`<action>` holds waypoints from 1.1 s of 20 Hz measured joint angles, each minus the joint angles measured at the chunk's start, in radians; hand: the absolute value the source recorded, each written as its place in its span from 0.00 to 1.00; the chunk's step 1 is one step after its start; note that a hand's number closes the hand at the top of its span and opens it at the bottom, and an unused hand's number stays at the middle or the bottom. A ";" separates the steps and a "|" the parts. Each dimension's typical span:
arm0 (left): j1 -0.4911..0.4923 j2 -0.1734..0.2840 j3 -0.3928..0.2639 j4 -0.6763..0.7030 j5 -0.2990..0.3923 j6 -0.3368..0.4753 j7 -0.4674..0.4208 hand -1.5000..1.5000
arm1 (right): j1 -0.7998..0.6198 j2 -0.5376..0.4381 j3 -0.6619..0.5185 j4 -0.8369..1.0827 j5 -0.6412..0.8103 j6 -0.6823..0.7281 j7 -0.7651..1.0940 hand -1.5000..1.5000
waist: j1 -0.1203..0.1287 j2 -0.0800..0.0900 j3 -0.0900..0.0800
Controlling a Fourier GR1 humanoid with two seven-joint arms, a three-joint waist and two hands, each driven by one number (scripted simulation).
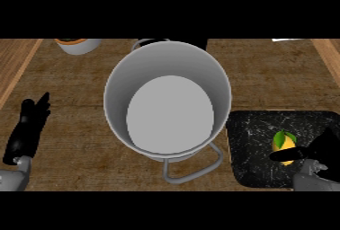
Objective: Pick the lemon from the tray and place it in the pot
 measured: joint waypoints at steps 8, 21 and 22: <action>0.009 -0.011 0.045 0.002 -0.016 -0.038 -0.004 0.50 | -0.026 0.005 -0.037 0.084 -0.019 -0.026 -0.014 0.00 | 0.000 0.000 0.000; 0.021 -0.077 0.088 -0.040 -0.097 -0.071 0.034 0.50 | -0.018 -0.002 -0.075 0.174 -0.054 -0.091 -0.063 1.00 | -0.001 -0.004 -0.004; 0.029 -0.082 0.094 -0.038 -0.104 -0.075 0.025 0.50 | -0.017 -0.002 -0.064 0.168 -0.041 -0.092 -0.064 1.00 | -0.002 -0.004 -0.004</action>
